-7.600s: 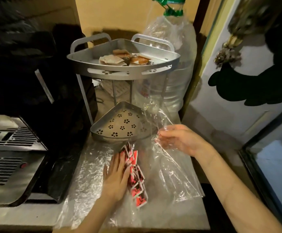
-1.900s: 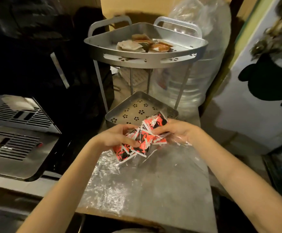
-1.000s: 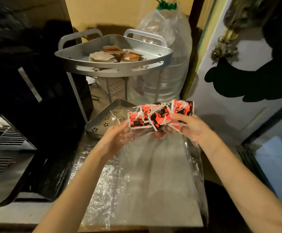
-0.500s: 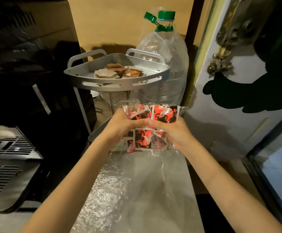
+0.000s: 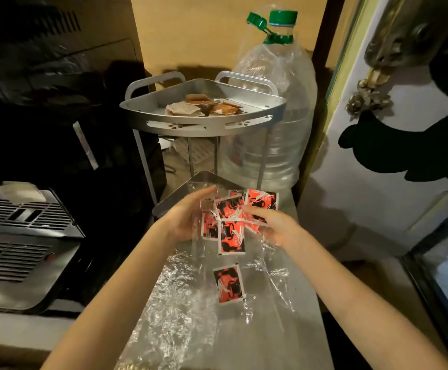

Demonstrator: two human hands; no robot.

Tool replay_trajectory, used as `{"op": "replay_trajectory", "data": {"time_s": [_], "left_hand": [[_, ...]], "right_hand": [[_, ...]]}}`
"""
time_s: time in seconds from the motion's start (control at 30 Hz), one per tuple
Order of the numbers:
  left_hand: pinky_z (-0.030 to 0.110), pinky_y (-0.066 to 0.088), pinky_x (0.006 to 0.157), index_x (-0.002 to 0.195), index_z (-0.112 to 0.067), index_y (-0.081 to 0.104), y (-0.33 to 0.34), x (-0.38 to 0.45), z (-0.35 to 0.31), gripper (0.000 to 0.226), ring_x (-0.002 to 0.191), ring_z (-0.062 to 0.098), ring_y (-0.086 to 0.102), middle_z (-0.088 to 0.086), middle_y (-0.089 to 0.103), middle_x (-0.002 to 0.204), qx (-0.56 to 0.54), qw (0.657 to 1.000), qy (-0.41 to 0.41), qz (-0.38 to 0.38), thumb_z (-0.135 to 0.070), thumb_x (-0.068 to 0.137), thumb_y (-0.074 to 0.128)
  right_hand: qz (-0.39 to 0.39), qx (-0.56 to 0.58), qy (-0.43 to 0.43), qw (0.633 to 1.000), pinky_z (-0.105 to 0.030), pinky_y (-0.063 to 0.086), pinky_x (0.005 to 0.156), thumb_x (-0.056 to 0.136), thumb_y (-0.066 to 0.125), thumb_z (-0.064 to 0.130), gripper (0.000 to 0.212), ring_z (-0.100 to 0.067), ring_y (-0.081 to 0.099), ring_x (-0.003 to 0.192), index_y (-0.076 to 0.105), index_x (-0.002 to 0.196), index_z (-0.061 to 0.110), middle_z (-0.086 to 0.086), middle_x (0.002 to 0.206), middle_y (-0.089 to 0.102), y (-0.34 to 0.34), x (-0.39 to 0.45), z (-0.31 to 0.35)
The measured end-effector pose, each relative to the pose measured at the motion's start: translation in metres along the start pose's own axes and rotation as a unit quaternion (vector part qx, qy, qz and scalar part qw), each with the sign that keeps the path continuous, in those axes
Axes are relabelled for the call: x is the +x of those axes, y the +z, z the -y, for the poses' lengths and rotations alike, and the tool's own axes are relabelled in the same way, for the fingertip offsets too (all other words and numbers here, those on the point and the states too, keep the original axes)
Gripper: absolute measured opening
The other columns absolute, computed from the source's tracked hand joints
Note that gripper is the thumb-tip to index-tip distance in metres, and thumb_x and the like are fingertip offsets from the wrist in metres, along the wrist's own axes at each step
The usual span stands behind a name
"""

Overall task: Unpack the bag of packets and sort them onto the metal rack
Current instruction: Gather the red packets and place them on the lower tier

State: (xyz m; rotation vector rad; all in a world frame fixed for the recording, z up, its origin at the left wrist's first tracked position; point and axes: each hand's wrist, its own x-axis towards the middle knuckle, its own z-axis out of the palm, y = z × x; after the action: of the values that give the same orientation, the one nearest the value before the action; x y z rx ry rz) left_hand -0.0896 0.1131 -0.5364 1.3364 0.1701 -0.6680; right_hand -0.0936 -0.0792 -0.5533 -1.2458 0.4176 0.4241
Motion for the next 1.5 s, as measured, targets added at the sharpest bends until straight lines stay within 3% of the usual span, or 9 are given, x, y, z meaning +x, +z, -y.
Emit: {"op": "replay_trajectory", "data": {"time_s": [0.1,0.4,0.57,0.67,0.8,0.93,1.17,1.37,1.5], "left_hand": [[0.043,0.048,0.085,0.101,-0.01,0.06,-0.015,0.011,0.027,0.063,0.091,0.029,0.063,0.011,0.066,0.099,0.017,0.998,-0.03,-0.049,-0.062,0.065,0.062],[0.038,0.049,0.087,0.128,-0.006,0.046,-0.033,0.011,0.099,0.107,0.11,0.032,0.058,0.019,0.056,0.126,0.011,0.991,-0.129,0.036,-0.062,0.043,0.079],[0.034,0.053,0.083,0.109,-0.006,0.06,-0.032,0.011,0.115,0.064,0.097,0.023,0.062,0.012,0.064,0.109,-0.016,0.993,-0.109,0.05,-0.033,0.055,0.082],[0.027,0.055,0.074,0.1,-0.009,0.061,-0.024,0.005,0.118,0.028,0.087,0.018,0.064,0.006,0.066,0.1,0.045,0.994,-0.073,0.068,-0.012,0.073,0.064],[0.028,0.054,0.072,0.096,-0.014,0.06,-0.013,-0.001,0.119,0.024,0.085,0.015,0.067,0.003,0.068,0.101,0.091,0.995,-0.018,0.044,-0.003,0.075,0.066],[0.032,0.051,0.08,0.1,-0.02,0.053,-0.007,-0.006,0.12,0.043,0.102,0.022,0.063,0.005,0.065,0.116,0.12,0.992,0.005,0.049,-0.008,0.064,0.074],[0.019,0.054,0.068,0.103,-0.015,0.05,0.005,-0.01,0.121,0.047,0.083,0.012,0.066,0.003,0.063,0.101,0.154,0.987,0.053,0.01,0.015,0.07,0.066],[0.017,0.051,0.054,0.098,-0.001,0.054,0.007,-0.007,0.122,0.035,0.066,0.006,0.064,0.0,0.065,0.076,0.16,0.985,0.052,-0.043,0.013,0.069,0.068],[0.017,0.048,0.052,0.097,-0.006,0.056,0.007,-0.011,0.107,0.033,0.063,0.002,0.064,0.003,0.063,0.082,0.158,0.986,0.058,-0.011,0.012,0.071,0.066]], "right_hand": [[-0.012,-0.032,0.028,0.999,-0.032,0.042,0.103,0.054,0.084,0.015,0.037,-0.021,0.054,0.115,0.07,0.088,0.01,-0.01,0.118,0.064,-0.007,0.011,-0.013],[-0.05,-0.055,0.055,0.996,-0.02,0.045,0.066,0.069,0.077,0.015,0.025,-0.013,0.055,0.095,0.067,0.092,0.011,-0.004,0.109,0.061,-0.028,0.03,-0.024],[-0.055,-0.044,0.051,0.996,-0.029,0.045,0.093,0.045,0.084,0.021,0.05,-0.023,0.052,0.119,0.068,0.091,0.011,-0.01,0.126,0.058,-0.03,0.037,-0.024],[-0.052,-0.041,0.052,0.996,-0.017,0.05,0.069,0.059,0.08,0.015,0.04,-0.017,0.059,0.103,0.066,0.097,0.008,-0.007,0.112,0.063,-0.028,0.035,-0.023],[-0.057,0.024,0.055,0.997,-0.011,0.043,0.038,0.079,0.067,0.003,0.017,-0.009,0.062,0.063,0.063,0.095,0.004,-0.003,0.075,0.068,-0.029,0.034,-0.027],[-0.055,0.053,0.051,0.996,-0.017,0.056,0.054,0.071,0.072,0.003,0.029,-0.011,0.068,0.066,0.065,0.1,0.001,-0.005,0.075,0.072,-0.031,0.037,-0.029],[-0.043,0.032,0.049,0.997,-0.015,0.052,0.062,0.07,0.074,0.007,0.024,-0.007,0.067,0.061,0.066,0.093,0.006,-0.003,0.079,0.069,-0.029,0.034,-0.023],[-0.043,0.008,0.042,0.998,-0.014,0.049,0.043,0.073,0.073,0.009,0.026,-0.006,0.066,0.051,0.066,0.098,0.004,-0.003,0.076,0.069,-0.026,0.026,-0.012],[-0.017,0.015,0.021,1.0,-0.022,0.056,0.069,0.069,0.075,0.009,0.022,-0.012,0.067,0.069,0.067,0.09,0.006,-0.005,0.082,0.07,-0.026,0.021,-0.001]]}}
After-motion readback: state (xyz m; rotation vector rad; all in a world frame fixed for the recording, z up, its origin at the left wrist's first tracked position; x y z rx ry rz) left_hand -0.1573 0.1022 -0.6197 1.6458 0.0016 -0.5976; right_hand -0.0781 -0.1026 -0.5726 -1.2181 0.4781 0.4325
